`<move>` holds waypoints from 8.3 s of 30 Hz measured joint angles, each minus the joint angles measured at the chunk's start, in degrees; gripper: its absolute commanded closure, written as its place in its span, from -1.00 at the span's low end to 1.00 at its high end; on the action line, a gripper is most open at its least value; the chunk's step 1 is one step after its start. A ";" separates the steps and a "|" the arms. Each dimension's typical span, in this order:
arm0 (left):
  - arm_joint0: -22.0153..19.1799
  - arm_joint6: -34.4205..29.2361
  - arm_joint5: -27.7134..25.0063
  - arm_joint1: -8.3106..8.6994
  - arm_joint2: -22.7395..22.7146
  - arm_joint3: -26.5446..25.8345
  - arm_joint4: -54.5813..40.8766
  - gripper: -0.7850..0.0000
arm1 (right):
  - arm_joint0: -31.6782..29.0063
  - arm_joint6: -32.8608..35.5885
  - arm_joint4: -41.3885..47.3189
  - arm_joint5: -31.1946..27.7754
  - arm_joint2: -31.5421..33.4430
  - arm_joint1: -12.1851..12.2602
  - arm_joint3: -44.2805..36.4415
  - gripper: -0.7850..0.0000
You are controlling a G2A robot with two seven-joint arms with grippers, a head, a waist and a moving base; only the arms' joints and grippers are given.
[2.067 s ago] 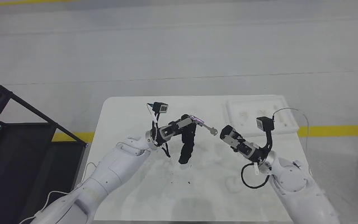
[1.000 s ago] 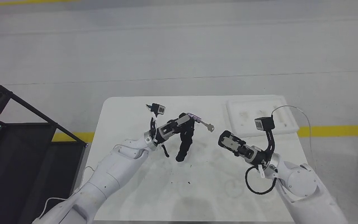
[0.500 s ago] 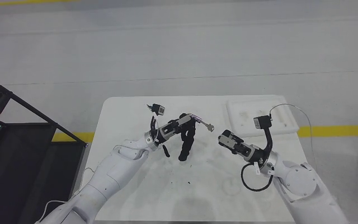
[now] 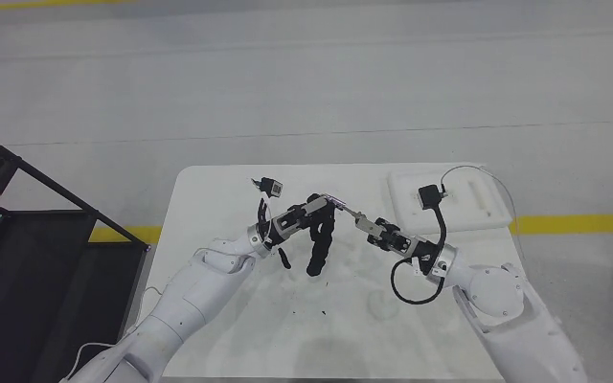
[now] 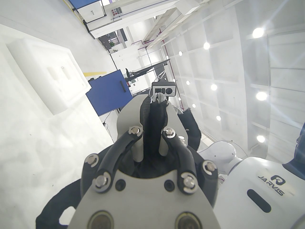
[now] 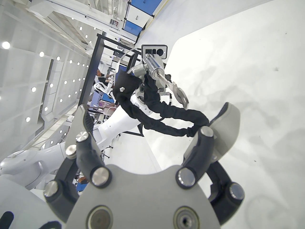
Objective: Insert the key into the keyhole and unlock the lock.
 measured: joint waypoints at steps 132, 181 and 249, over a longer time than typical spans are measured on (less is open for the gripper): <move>0.00 0.00 0.00 0.00 0.00 0.00 0.00 1.00 | 3.23 -2.33 0.57 2.00 2.96 -1.91 3.54 -1.00; 5.11 10.02 -9.36 0.65 -11.09 -5.43 15.99 1.00 | 2.85 -7.10 -16.57 -23.28 7.06 -1.19 7.21 -1.00; 5.11 10.01 -9.38 0.66 -11.10 -5.43 16.01 1.00 | 38.65 -38.32 -42.86 -50.40 -30.83 3.65 35.06 -1.00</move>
